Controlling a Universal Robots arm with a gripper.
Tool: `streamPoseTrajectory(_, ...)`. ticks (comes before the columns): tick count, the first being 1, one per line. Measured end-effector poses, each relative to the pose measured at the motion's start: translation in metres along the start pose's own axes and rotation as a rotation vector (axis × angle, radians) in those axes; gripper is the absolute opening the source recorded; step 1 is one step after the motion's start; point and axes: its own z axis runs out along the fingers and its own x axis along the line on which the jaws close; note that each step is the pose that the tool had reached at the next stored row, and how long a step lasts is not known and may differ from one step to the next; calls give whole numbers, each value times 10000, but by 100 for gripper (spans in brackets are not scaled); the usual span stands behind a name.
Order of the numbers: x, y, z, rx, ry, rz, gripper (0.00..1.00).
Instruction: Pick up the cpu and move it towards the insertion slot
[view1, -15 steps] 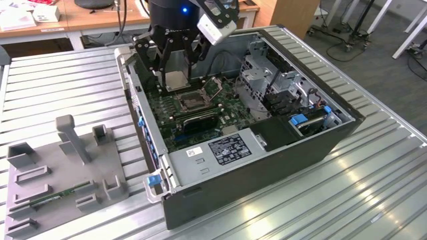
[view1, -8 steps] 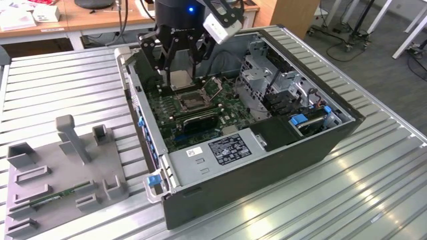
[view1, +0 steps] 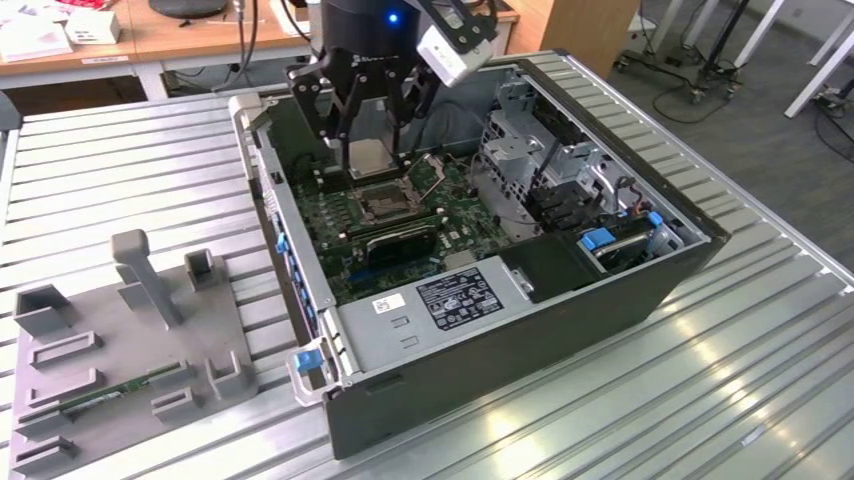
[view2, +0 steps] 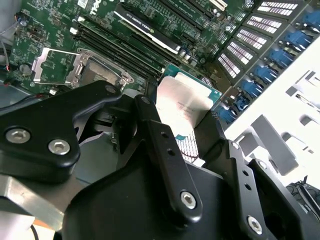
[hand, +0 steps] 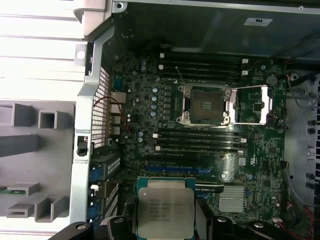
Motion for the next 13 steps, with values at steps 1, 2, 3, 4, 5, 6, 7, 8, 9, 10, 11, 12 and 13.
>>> streamPoseTrajectory(1,-8,0,0,0,0,0,55)
streamPoseTrajectory(2,-16,-1,0,0,0,0,55)
streamPoseTrajectory(3,-23,-1,0,0,0,0,55)
streamPoseTrajectory(4,-30,-1,0,0,-1,0,55)
streamPoseTrajectory(5,-36,-1,0,0,0,0,55)
streamPoseTrajectory(6,-42,-2,0,0,-1,0,55)
streamPoseTrajectory(7,-45,-2,0,0,0,0,55)
streamPoseTrajectory(8,-46,-2,0,0,0,1,55)
streamPoseTrajectory(9,-46,-1,0,0,0,2,55)
streamPoseTrajectory(10,-47,-1,0,0,-1,2,55)
streamPoseTrajectory(11,-47,-1,0,0,-1,0,55)
streamPoseTrajectory(12,-47,-2,0,0,-1,0,55)
streamPoseTrajectory(13,-47,-1,0,0,0,0,55)
